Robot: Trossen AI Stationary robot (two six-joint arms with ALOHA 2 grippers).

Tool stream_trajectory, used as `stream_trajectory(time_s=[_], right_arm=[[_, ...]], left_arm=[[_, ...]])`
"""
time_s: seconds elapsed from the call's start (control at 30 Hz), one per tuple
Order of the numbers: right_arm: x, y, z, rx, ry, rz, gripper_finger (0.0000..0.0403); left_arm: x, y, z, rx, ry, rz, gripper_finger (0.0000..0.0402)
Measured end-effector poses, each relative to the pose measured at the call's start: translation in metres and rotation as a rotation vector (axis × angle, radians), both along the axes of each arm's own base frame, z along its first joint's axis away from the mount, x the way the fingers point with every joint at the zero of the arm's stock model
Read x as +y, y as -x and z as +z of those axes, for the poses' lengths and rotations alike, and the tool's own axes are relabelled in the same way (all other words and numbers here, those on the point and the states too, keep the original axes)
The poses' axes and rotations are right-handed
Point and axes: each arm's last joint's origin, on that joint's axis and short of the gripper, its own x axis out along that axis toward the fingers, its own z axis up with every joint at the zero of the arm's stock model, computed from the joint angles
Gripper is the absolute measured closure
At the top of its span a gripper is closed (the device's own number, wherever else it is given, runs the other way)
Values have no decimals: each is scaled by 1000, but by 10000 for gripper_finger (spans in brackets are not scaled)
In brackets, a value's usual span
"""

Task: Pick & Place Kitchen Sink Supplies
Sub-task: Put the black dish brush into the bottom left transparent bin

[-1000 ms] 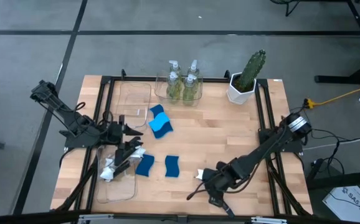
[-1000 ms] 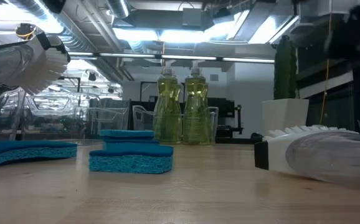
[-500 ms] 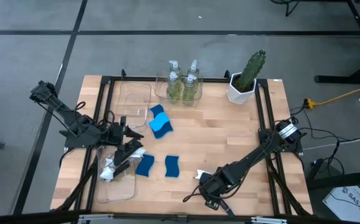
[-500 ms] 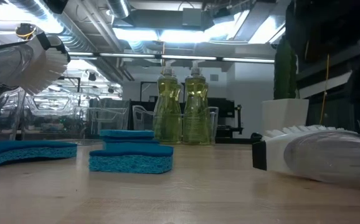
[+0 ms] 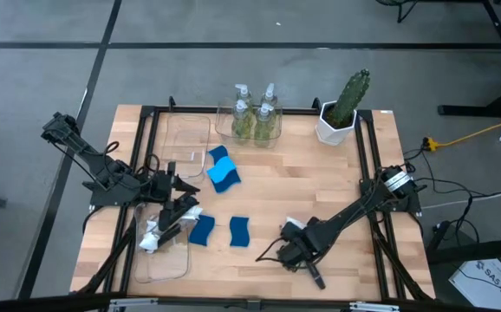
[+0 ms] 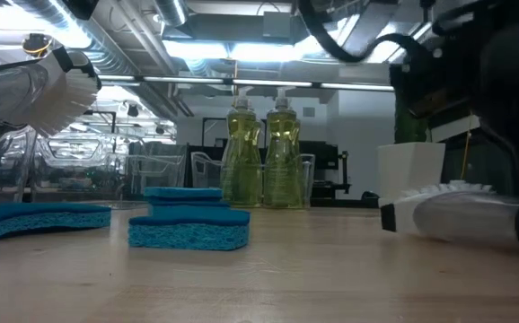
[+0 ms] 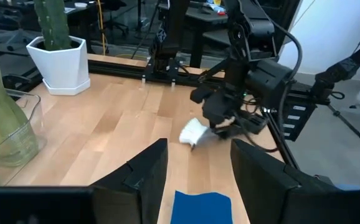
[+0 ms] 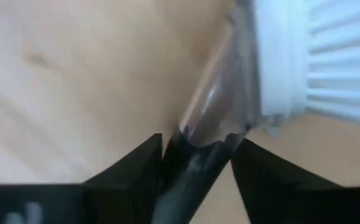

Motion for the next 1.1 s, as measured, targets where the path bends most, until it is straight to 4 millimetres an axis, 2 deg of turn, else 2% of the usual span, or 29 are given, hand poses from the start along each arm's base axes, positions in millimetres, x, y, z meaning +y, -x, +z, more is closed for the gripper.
stream_trajectory(time_s=[0.13, 0.4, 0.53, 0.67, 0.9, 1.0, 1.1], right_arm=[[-9, 2, 0, 51, 53, -21, 280], [-24, 7, 1, 171, 88, 0, 280], [-29, 16, 17, 181, 107, 6, 280], [-37, 23, 49, 49, 157, 5, 280], [-58, 41, 110, -307, 335, -18, 280], [-61, 39, 130, -504, 432, 5, 280], [-61, 28, 146, -686, 557, 50, 280]], left_arm=[[0, 0, 0, 0, -6, -1, 231], [0, 0, 0, 1, -31, -7, 231], [0, 0, 0, -1, -32, -7, 231], [1, 1, 1, -5, -31, -7, 231], [4, 0, 2, -15, -51, 6, 231], [7, -4, 3, -25, -58, 34, 231], [9, -11, 4, -40, -55, 61, 231]])
